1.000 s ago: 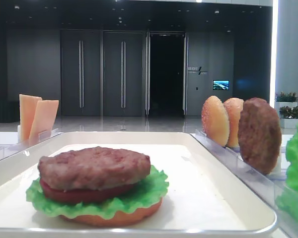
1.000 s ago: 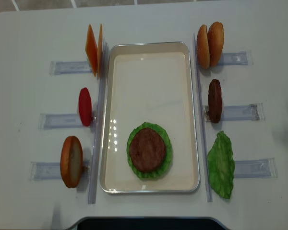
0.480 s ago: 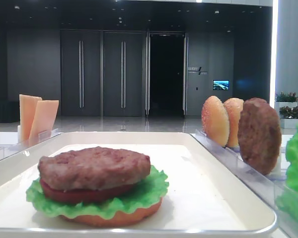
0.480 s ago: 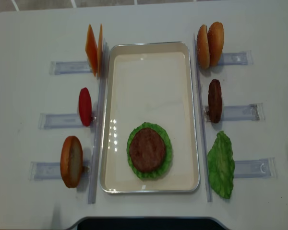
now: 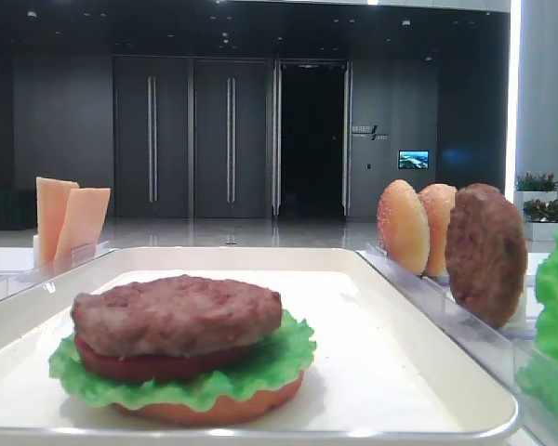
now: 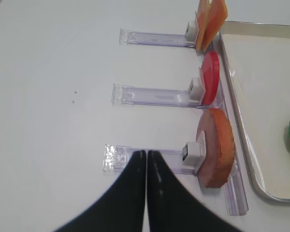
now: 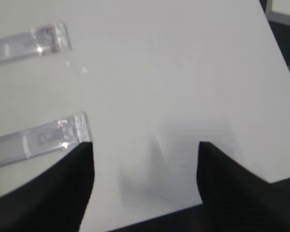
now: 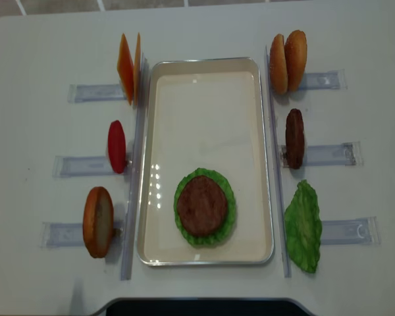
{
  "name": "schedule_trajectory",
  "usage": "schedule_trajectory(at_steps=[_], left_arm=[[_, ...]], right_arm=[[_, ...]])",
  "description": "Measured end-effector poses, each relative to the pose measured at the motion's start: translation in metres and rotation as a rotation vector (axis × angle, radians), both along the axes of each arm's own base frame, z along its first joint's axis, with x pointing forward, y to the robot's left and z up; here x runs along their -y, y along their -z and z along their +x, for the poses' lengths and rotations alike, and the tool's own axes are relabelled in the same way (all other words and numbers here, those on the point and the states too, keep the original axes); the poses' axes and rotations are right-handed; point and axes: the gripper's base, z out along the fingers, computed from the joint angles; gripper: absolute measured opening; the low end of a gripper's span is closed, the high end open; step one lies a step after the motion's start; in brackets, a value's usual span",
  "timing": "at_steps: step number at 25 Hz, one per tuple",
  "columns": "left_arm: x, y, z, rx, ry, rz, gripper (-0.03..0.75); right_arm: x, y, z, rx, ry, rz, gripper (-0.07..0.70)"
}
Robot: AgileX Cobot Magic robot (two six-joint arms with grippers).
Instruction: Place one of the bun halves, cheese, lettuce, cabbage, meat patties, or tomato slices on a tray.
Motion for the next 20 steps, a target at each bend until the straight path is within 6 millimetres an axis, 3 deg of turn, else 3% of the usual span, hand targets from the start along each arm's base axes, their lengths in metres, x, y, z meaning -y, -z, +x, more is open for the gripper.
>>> schedule_trajectory(at_steps=[9,20], left_arm=[[0.0,0.0,0.0,0.0,0.0,0.0,0.0],[0.0,0.0,0.0,0.0,0.0,0.0,0.0]], right_arm=[[-0.007,-0.006,-0.059,0.378,-0.008,-0.012,0.465],[-0.008,-0.004,-0.064,0.411,-0.008,-0.014,0.465]])
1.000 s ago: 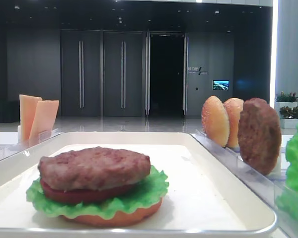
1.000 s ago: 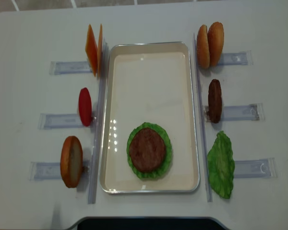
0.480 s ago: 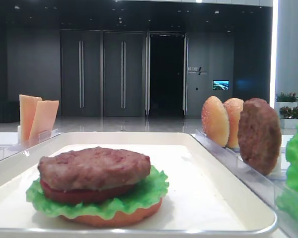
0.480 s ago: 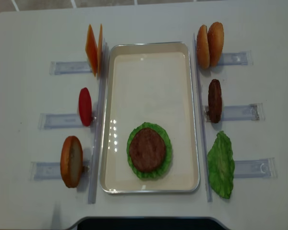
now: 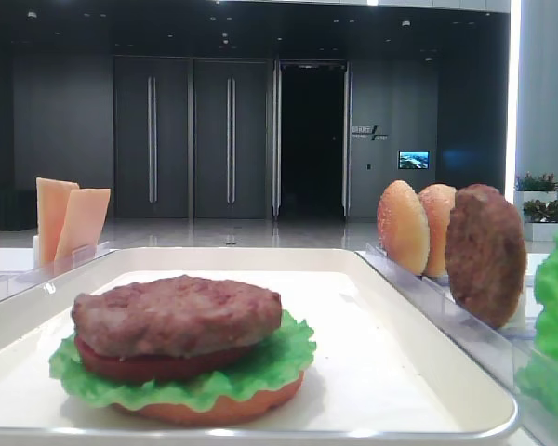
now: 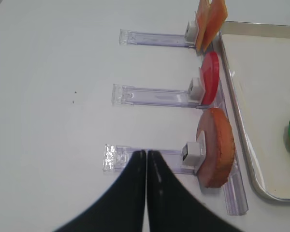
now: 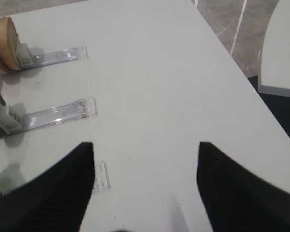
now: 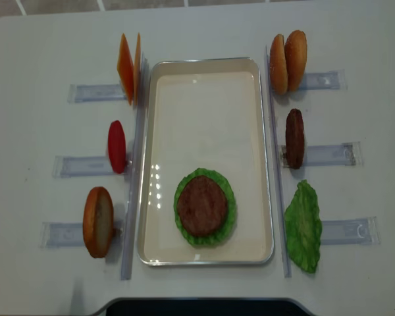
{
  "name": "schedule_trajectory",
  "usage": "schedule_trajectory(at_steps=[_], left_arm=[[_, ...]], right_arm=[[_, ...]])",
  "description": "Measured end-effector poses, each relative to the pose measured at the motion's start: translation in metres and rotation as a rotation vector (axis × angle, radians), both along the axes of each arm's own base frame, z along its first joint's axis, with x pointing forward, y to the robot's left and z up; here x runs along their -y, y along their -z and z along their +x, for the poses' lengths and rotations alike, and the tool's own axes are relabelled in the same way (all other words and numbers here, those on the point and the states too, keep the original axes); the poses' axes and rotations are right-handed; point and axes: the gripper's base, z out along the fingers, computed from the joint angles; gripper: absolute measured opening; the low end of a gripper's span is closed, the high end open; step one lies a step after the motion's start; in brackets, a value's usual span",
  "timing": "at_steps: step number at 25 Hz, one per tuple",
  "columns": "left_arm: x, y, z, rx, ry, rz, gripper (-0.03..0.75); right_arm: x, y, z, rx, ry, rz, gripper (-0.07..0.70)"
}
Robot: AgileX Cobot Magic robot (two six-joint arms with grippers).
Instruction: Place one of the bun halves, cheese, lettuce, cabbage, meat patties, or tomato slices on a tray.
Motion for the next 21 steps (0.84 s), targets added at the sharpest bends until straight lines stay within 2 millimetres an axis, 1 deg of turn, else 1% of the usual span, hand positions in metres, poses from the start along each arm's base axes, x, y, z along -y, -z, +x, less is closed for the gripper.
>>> schedule_trajectory(at_steps=[21], left_arm=[[0.0,0.0,0.0,0.0,0.0,0.0,0.0]], right_arm=[[0.0,0.0,0.0,0.0,0.0,0.0,0.465]])
